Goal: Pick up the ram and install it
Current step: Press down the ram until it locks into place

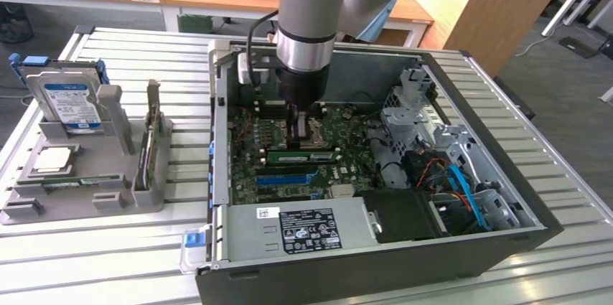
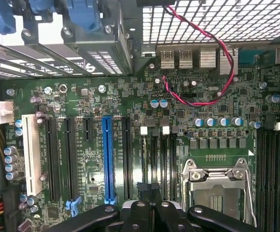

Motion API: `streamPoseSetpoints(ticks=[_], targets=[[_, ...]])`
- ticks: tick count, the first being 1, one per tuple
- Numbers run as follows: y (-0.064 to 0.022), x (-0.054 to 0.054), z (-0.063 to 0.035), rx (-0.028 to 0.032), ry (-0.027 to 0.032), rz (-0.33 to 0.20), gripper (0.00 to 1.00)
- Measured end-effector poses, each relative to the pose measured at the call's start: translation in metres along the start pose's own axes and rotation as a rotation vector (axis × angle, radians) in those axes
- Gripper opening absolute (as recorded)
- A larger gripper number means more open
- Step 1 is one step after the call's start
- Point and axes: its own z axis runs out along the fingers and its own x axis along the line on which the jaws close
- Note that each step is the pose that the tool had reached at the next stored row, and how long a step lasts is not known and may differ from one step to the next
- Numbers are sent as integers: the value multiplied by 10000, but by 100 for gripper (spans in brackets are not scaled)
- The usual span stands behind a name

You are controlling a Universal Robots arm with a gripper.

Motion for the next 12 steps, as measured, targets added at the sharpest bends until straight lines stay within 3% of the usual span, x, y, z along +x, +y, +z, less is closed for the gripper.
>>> streamPoseSetpoints(ticks=[12], targets=[[4,-1,74,8,3,0,11]])
